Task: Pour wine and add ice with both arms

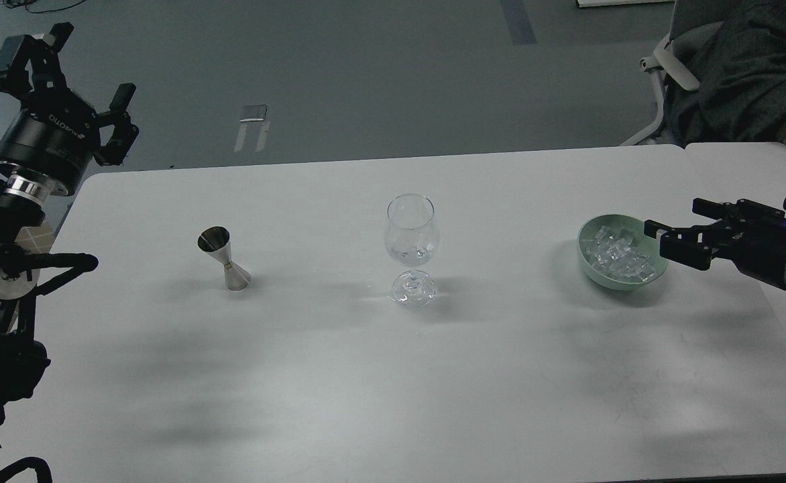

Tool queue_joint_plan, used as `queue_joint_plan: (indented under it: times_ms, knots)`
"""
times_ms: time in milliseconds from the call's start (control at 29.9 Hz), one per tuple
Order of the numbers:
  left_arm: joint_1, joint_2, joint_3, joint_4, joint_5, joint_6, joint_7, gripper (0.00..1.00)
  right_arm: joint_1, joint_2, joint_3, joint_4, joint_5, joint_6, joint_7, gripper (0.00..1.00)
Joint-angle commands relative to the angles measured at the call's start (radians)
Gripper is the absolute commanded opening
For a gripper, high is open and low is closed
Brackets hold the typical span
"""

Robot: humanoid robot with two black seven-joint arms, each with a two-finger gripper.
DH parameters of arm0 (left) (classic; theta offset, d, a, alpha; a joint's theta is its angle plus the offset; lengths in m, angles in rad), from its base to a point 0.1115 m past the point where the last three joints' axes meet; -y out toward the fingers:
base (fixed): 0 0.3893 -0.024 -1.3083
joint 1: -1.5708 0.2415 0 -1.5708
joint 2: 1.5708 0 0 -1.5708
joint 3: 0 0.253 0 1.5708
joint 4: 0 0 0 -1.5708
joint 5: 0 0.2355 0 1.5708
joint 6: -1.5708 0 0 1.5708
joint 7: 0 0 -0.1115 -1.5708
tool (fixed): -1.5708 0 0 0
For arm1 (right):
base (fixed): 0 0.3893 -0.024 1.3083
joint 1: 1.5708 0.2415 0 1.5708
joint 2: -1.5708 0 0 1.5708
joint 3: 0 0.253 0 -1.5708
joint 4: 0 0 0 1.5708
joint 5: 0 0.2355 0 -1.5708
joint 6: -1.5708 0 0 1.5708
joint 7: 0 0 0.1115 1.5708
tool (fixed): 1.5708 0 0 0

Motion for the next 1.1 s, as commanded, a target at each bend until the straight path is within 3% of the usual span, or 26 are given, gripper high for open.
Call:
queue_joint_plan:
  times_ms: [0,568,969,1069]
  knots:
    - [0.000,-0.005,0.000,-0.009,-0.001,0.000,0.000,0.97,0.003,0.016,-0.034,-0.023,-0.020,0.000,0.004,0.60]
    - [-0.001,-0.020,0.012,-0.009,0.000,0.000,0.000,0.97,0.055,0.152,-0.057,-0.140,-0.021,0.001,0.004,0.60]
    - [-0.005,-0.016,0.012,-0.009,-0.001,0.000,0.000,0.97,0.115,0.178,-0.126,-0.196,-0.021,0.000,0.004,0.59]
    - [-0.005,-0.016,0.012,-0.009,-0.001,0.000,0.000,0.97,0.113,0.180,-0.127,-0.196,-0.021,0.000,0.004,0.56]
